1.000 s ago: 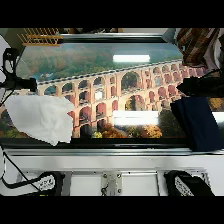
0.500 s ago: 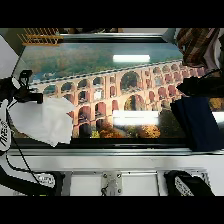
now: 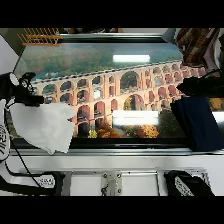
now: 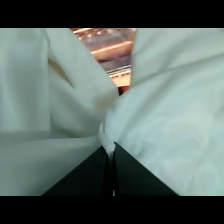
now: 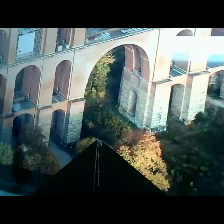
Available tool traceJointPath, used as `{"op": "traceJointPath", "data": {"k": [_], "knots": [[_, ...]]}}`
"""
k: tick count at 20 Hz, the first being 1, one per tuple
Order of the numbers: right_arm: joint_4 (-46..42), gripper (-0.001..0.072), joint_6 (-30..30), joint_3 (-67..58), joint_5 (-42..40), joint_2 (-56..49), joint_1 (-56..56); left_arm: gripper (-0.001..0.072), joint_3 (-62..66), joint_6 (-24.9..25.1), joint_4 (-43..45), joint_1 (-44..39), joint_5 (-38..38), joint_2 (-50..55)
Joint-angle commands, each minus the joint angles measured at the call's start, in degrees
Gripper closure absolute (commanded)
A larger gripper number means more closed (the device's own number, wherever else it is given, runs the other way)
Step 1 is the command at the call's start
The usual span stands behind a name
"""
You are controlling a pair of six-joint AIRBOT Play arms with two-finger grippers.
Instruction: Fold the clothes and pants, and hang the long-sleeved shirts on hangers.
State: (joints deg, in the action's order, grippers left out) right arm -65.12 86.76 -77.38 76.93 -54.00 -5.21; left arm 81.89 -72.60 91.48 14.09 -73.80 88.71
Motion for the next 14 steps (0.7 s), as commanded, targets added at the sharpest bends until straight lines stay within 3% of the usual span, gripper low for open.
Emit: {"op": "traceJointPath", "data": {"k": [1,7,13,14], "knots": [[0.02,0.0698,0.00,0.00,0.02,0.00,0.04,0.0703,2.71,-0.74,-7.37,-6.84,-0.07,-8.79],[1.07,0.0697,0.24,0.00,-1.07,-0.44,0.04,0.0703,9.99,-0.68,-12.04,-32.13,6.88,-13.77],[5.38,0.0698,0.04,-0.02,-5.49,-0.28,-0.09,0.0702,18.08,0.00,-11.96,-54.75,12.37,-0.83],[5.38,0.0698,0.04,-0.02,-6.54,-0.31,-0.09,0.0590,20.28,-0.46,-11.50,-56.63,11.96,1.79]]}}
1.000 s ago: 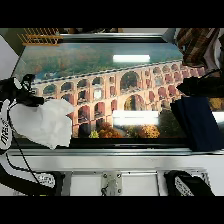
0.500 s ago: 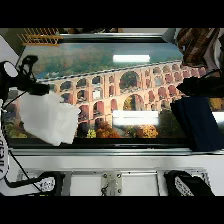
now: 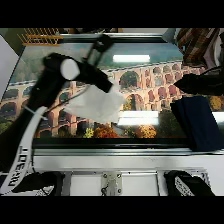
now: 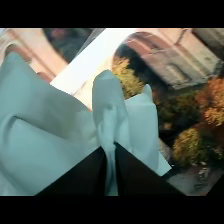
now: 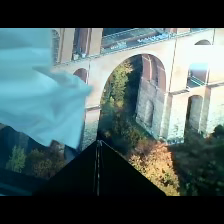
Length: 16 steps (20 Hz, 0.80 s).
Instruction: Fold the clothes and pants, and hang the long-sleeved shirts on hangers.
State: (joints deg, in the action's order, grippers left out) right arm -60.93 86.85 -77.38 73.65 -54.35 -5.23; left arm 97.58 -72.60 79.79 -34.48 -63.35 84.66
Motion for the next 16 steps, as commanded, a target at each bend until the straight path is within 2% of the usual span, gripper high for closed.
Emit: {"op": "traceJointPath", "data": {"k": [1,2,5,8,9,13,16], "knots": [[1.20,0.0698,-0.07,-0.02,-3.93,0.04,-0.04,0.0210,6.75,-1.05,0.83,-8.90,0.42,7.72],[1.18,0.0698,-0.07,-0.02,-4.20,0.04,-0.04,0.0049,9.22,-4.72,3.30,-8.74,-1.64,9.07],[1.20,0.0698,-0.07,0.00,-4.20,0.07,-0.04,0.0047,10.47,-16.44,6.43,-2.12,-4.57,7.48],[1.20,0.0698,-0.07,0.00,-4.20,0.04,-0.02,0.0047,0.11,-24.68,2.03,11.10,-2.91,1.29],[1.20,0.0698,-0.07,0.00,-4.22,0.02,-0.02,0.0047,-4.50,-26.05,-0.63,15.47,-2.95,-0.42],[1.22,0.0698,-0.04,0.00,-4.22,0.02,0.00,0.0047,-26.84,-26.12,-12.41,29.57,-0.28,-5.25],[1.22,0.0698,-0.04,0.00,-4.22,0.02,0.00,0.0047,-39.69,-21.20,-21.92,32.39,4.66,-4.85]]}}
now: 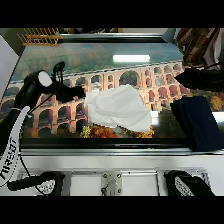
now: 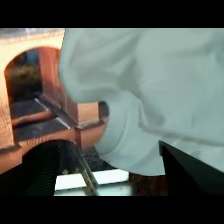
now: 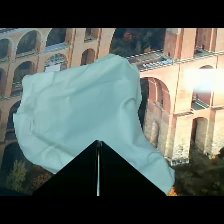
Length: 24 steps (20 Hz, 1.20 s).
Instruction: Fold the clothes and pants, and hang the long-sleeved shirts on hangers.
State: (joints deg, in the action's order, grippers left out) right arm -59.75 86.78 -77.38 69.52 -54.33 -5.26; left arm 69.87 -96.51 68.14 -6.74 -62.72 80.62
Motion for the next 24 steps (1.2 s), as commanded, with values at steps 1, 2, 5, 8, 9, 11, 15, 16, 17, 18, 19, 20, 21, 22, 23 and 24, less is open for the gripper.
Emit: {"op": "traceJointPath", "data": {"k": [1,2,5,8,9,11,15,16,17,18,19,20,21,22,23,24], "knots": [[0.02,0.0698,0.02,0.00,-0.09,0.00,0.02,0.0047,-14.56,5.84,-14.25,4.42,5.16,-0.09],[0.02,0.0698,0.02,0.00,-0.09,0.00,0.02,0.0047,-16.55,8.81,-17.97,3.65,5.77,1.03],[0.02,0.0698,0.02,0.00,-0.09,0.00,0.02,0.0047,-18.12,11.87,-21.49,-0.44,5.99,4.33],[0.04,0.0698,0.04,0.00,-0.07,0.02,0.02,0.0047,-18.10,11.63,-21.42,-3.98,8.04,6.69],[0.04,0.0698,0.02,0.00,-0.09,0.02,0.02,0.0047,-18.10,11.45,-21.86,-4.81,9.25,7.13],[0.02,0.0698,0.02,0.00,-0.09,0.02,0.02,0.0047,-18.03,10.10,-21.86,-5.99,11.91,7.17],[0.00,0.0697,0.02,0.00,-0.09,-0.13,0.02,0.0561,-14.93,9.16,-21.59,-6.64,15.10,7.17],[-0.13,0.0697,0.00,0.02,-0.04,-0.42,0.02,0.0703,-13.14,9.33,-21.22,-6.05,14.78,7.13],[-1.38,0.0696,0.02,0.02,0.07,-0.76,0.00,0.0702,-10.97,9.73,-21.14,-4.85,13.90,6.80],[-3.93,0.0696,0.04,0.11,0.70,-1.25,0.00,0.0703,-9.01,10.23,-20.81,-3.21,12.72,5.95],[-6.97,0.0695,0.39,0.50,1.44,-1.77,0.00,0.0702,-7.02,10.23,-18.75,-1.14,11.28,4.66],[-10.23,0.0694,1.62,1.51,1.95,-2.45,0.00,0.0702,-5.53,10.19,-16.41,0.87,10.01,3.06],[-12.68,0.0688,2.67,3.15,1.90,-3.21,0.00,0.0703,-4.44,10.19,-14.03,2.95,8.68,1.18],[-13.66,0.0686,2.78,5.35,1.75,-4.44,0.00,0.0702,-3.82,10.21,-12.13,4.90,7.32,-0.55],[-13.33,0.0610,2.82,7.69,1.27,-6.03,0.00,0.0702,-3.78,10.19,-11.19,6.45,6.27,-2.03],[-12.09,0.0358,2.80,10.32,0.37,-8.20,0.13,0.0702,-3.82,10.25,-10.54,7.63,5.31,-3.19]]}}
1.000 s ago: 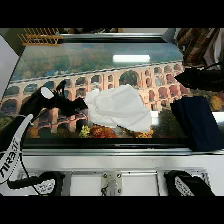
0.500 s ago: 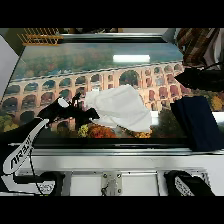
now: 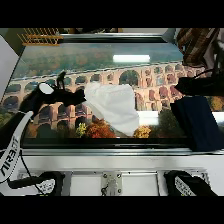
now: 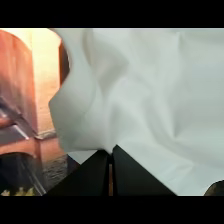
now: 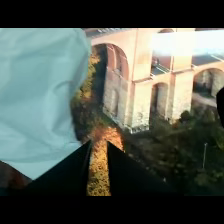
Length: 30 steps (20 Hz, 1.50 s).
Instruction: Fold the clothes and pants, and hang the long-sleeved shirts on hangers.
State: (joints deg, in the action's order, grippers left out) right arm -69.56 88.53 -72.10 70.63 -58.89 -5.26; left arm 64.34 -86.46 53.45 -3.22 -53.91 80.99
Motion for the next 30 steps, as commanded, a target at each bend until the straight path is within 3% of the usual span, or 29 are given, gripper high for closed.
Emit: {"op": "traceJointPath", "data": {"k": [1,9,18,25,26,27,28,29,30], "knots": [[0.66,0.0130,1.05,7.56,-2.67,-6.32,0.13,0.0702,1.70,0.20,4.02,5.09,-4.50,-4.33],[18.49,0.0124,-0.52,7.98,-22.25,-29.53,8.31,0.0702,1.70,0.37,4.02,4.04,-5.38,-4.79],[18.47,0.0136,0.00,-10.45,-23.30,-48.72,22.18,0.0702,1.70,0.57,3.96,2.56,-5.57,-4.79],[19.87,0.0137,3.43,-13.27,-32.92,-51.84,27.87,0.0702,1.70,0.57,3.93,2.56,-5.68,-4.79],[21.03,0.0214,3.41,-13.29,-35.32,-51.82,28.57,0.0703,1.70,0.57,3.93,2.56,-5.70,-4.79],[21.44,0.0476,3.39,-13.29,-37.18,-51.82,29.11,0.0702,1.70,0.55,3.91,2.56,-5.70,-4.79],[21.40,0.0630,3.32,-13.35,-38.71,-51.82,29.66,0.0703,1.70,0.55,3.91,2.56,-5.70,-4.79],[21.33,0.0706,2.91,-13.40,-39.43,-51.80,29.83,0.0702,1.70,0.57,3.91,2.56,-5.70,-4.79],[20.35,0.0700,2.75,-13.73,-39.15,-51.74,29.77,0.0703,1.70,0.57,3.91,2.58,-5.73,-4.81]]}}
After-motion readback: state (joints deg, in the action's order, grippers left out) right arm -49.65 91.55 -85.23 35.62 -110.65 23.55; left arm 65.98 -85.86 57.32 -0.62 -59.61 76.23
